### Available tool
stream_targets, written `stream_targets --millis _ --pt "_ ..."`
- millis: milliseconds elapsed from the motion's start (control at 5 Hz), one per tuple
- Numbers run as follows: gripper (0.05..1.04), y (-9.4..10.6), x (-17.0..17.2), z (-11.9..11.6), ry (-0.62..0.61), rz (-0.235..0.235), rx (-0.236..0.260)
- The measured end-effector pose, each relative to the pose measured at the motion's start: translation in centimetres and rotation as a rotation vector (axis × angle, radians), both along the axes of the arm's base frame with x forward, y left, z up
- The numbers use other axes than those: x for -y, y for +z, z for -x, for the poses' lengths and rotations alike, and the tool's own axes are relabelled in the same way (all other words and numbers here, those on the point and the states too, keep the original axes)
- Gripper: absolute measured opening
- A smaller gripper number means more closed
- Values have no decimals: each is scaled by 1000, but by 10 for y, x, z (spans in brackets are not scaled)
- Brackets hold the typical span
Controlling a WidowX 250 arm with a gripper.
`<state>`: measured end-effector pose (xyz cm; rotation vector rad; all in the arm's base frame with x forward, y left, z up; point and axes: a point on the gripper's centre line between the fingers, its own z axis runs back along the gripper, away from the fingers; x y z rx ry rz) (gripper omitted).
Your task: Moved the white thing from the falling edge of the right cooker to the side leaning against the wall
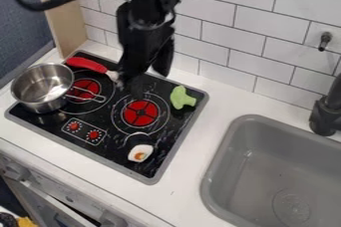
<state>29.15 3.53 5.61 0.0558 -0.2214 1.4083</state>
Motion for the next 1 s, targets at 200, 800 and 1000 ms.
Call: stream_targets --millis 200,800,1000 --pt "999 -14 12 21 18 12 -65" --pt "999 -55 24 54 96 47 -135" --pt "999 -70 22 51 78 34 -139"
